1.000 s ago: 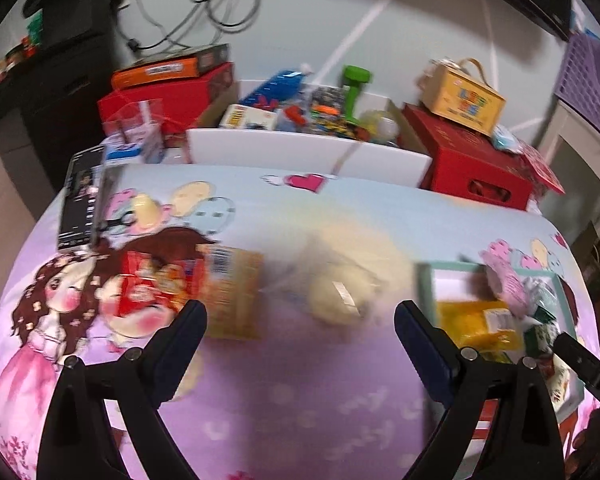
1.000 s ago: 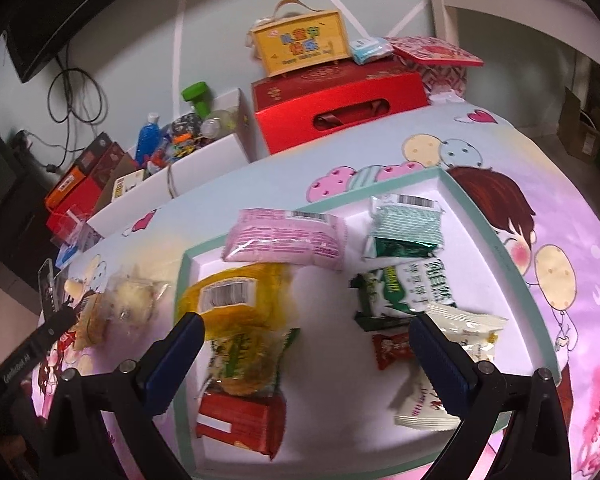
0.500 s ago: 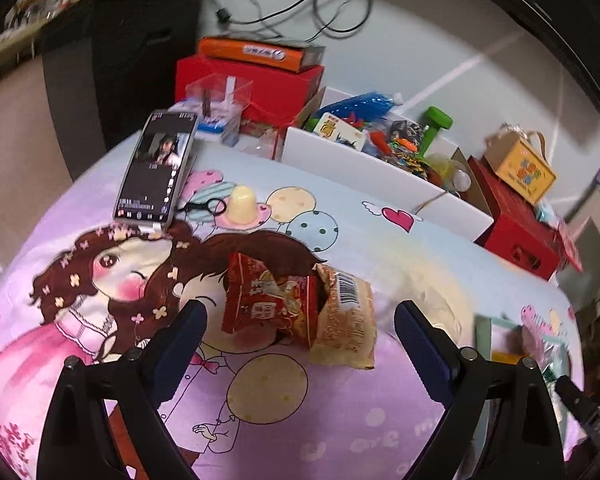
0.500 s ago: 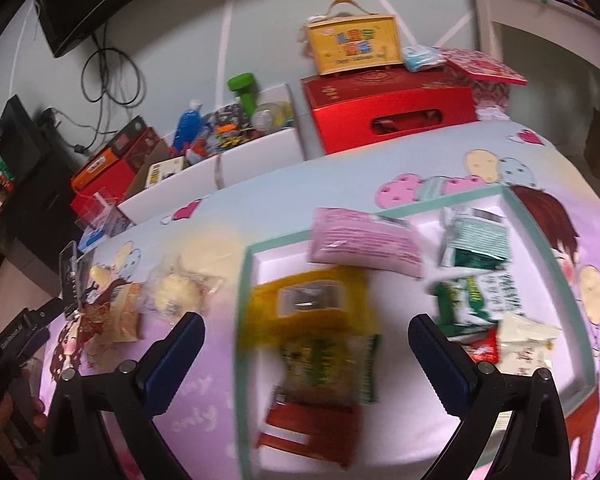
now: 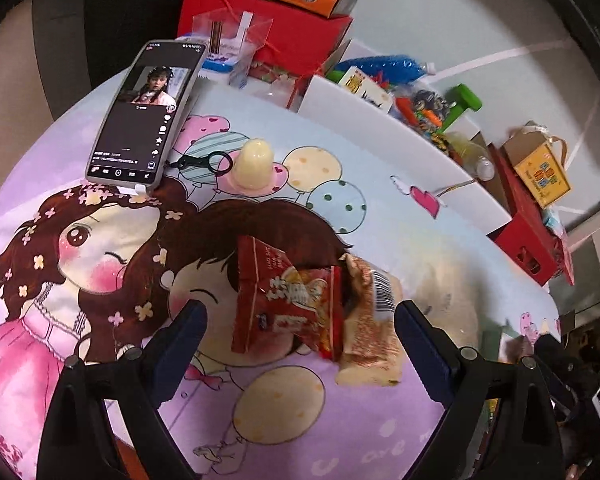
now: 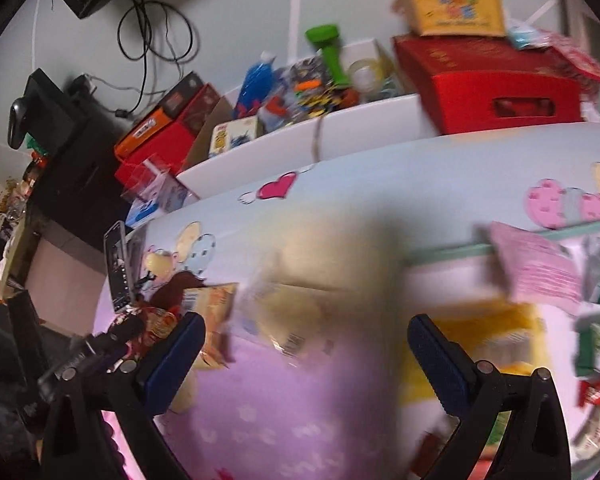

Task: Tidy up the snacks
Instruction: 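Grasp the red snack bag with the left tool while the right tool grasps the clear-wrapped bun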

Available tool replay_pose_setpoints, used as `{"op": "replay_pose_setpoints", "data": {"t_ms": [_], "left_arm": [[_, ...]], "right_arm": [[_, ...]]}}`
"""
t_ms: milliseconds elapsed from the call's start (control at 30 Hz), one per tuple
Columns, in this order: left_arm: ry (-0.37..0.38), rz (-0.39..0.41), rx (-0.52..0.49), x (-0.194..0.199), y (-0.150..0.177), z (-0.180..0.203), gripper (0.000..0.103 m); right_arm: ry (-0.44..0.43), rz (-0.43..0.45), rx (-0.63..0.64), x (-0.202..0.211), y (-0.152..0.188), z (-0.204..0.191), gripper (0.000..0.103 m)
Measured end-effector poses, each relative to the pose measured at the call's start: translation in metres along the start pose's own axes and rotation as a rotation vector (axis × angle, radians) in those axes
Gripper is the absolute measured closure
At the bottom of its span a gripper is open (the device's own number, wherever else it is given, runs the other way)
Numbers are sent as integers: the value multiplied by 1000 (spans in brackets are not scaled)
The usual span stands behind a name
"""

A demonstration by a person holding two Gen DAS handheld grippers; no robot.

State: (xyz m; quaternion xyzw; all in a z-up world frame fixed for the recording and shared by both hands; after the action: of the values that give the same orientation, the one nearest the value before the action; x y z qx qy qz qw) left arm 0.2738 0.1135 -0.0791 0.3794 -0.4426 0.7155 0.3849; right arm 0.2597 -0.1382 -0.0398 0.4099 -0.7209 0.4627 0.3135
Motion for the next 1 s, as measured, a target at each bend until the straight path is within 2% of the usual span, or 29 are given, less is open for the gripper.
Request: {"op": "replay_pose_setpoints", "data": {"t_ms": [233, 467, 533, 567, 600, 700, 833, 1000], "left_arm": [[-22, -63, 4, -24, -1, -4, 14], [-43, -80, -3, -38, -4, -3, 15], [-48, -83, -5, -42, -4, -2, 23], [-50, -87, -2, -43, -5, -3, 35], [-57, -91, 5, -44, -5, -4, 38], [-63, -86, 9, -44, -5, -6, 41], [-52, -78, 25, -40, -5, -8, 49], [-53, -62, 39, -33, -2, -9, 52]], "right_arm": [[-12, -123, -30, -51, -5, -18, 4], [21, -192, -64, -89, -2, -17, 4], [37, -198, -65, -95, -2, -17, 4], [53, -201, -62, -98, -2, -16, 4], [63, -205, -61, -101, -1, -16, 5], [85, -219, -58, -108, 2, -14, 6], [114, -222, -52, -110, 4, -13, 17], [105, -212, -59, -105, 4, -10, 27]]}}
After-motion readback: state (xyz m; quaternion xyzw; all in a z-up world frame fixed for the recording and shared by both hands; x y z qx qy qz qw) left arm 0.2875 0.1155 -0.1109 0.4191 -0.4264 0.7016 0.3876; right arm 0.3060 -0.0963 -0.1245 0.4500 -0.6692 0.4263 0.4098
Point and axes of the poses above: each gripper's, at about its wrist camera, not at the fingertips, and x roughly against the way its jaws point, z to its right, y to its underside, the point moved 7 cm from there along -x, roughly the way its jaws point, and after that the axes turned 3 degrees about -z, right-handed, at the moved point
